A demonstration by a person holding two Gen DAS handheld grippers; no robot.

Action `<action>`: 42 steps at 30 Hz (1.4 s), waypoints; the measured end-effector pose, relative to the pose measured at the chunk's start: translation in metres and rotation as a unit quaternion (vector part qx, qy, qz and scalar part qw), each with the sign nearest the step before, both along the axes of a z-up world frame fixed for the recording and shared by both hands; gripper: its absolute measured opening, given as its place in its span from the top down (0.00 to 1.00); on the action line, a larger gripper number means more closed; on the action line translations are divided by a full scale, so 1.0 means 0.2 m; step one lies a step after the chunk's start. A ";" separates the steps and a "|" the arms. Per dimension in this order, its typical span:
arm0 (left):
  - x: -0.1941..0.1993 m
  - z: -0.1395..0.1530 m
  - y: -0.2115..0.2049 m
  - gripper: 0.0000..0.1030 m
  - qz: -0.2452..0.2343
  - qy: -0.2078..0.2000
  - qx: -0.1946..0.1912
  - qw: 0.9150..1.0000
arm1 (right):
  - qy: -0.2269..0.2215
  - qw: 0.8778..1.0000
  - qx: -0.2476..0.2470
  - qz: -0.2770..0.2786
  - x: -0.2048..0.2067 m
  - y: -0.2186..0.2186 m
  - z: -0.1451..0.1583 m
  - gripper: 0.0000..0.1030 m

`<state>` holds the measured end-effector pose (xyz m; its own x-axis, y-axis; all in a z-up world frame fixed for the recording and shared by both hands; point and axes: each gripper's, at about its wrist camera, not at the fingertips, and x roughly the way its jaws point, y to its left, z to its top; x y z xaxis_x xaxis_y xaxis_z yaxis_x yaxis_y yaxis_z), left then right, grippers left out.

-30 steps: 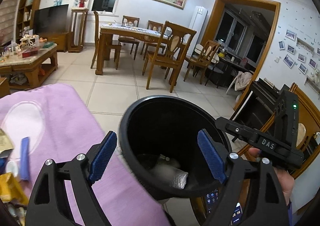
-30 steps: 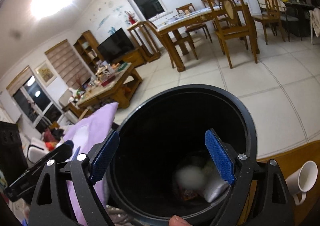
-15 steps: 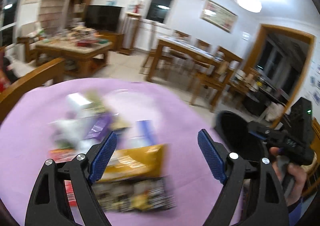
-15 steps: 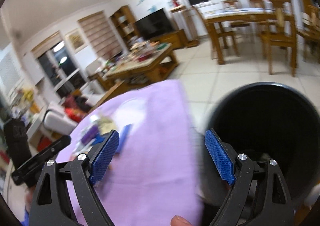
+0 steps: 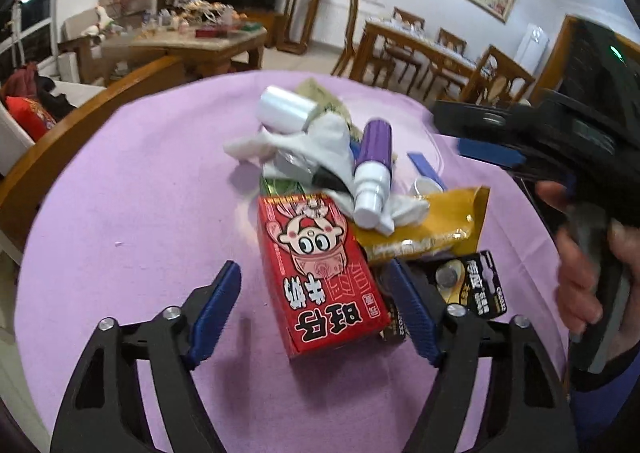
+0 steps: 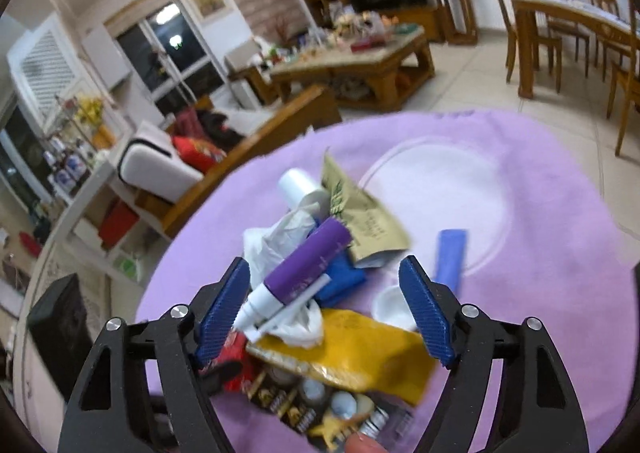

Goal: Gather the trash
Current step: 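Grasp the red Wangzai box with the left tool while the right tool grasps the purple-capped tube, then carry red box and purple tube over the black bin and open both tools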

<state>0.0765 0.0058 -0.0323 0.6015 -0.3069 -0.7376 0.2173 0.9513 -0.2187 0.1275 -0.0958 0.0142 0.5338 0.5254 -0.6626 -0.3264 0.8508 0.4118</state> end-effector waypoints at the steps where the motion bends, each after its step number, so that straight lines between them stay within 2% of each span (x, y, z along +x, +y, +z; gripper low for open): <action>1: 0.02 -0.01 0.00 0.33 -0.004 0.006 -0.001 1.000 | 0.010 1.000 -0.005 -0.001 0.03 0.04 -0.02 0.32; 5: 0.06 -0.05 0.03 0.34 -0.017 0.030 -0.022 0.999 | 0.046 0.999 -0.006 0.006 0.12 0.12 -0.12 0.35; 9: 0.08 -0.05 0.05 0.38 -0.033 0.030 -0.015 0.999 | 0.060 0.998 -0.008 0.017 0.15 0.19 -0.18 0.51; 12: 0.06 -0.05 0.08 0.43 -0.039 0.031 -0.022 0.998 | 0.046 0.999 -0.013 0.016 0.13 0.21 -0.16 0.59; 16: 0.05 -0.04 0.12 0.47 -0.033 0.026 -0.023 0.999 | 0.025 1.000 -0.002 0.015 0.09 0.19 -0.13 0.61; 20: 0.03 0.00 0.17 0.49 -0.018 -0.002 -0.019 1.000 | -0.005 1.000 0.010 0.015 0.01 0.15 -0.05 0.63; 24: -0.03 0.06 0.21 0.49 -0.004 -0.028 -0.028 0.999 | -0.035 0.999 0.020 0.011 -0.09 0.06 0.03 0.66; 30: -0.12 0.20 0.18 0.49 -0.008 -0.079 -0.058 0.995 | -0.082 0.996 0.042 -0.002 -0.23 -0.08 0.20 0.68; 35: -0.10 0.30 0.04 0.49 -0.028 -0.103 -0.069 0.992 | -0.113 0.992 0.057 -0.021 -0.34 -0.27 0.30 0.68; 42: -0.06 0.37 -0.27 0.49 -0.078 -0.119 -0.093 0.985 | -0.131 0.987 0.067 -0.066 -0.45 -0.61 0.35 0.69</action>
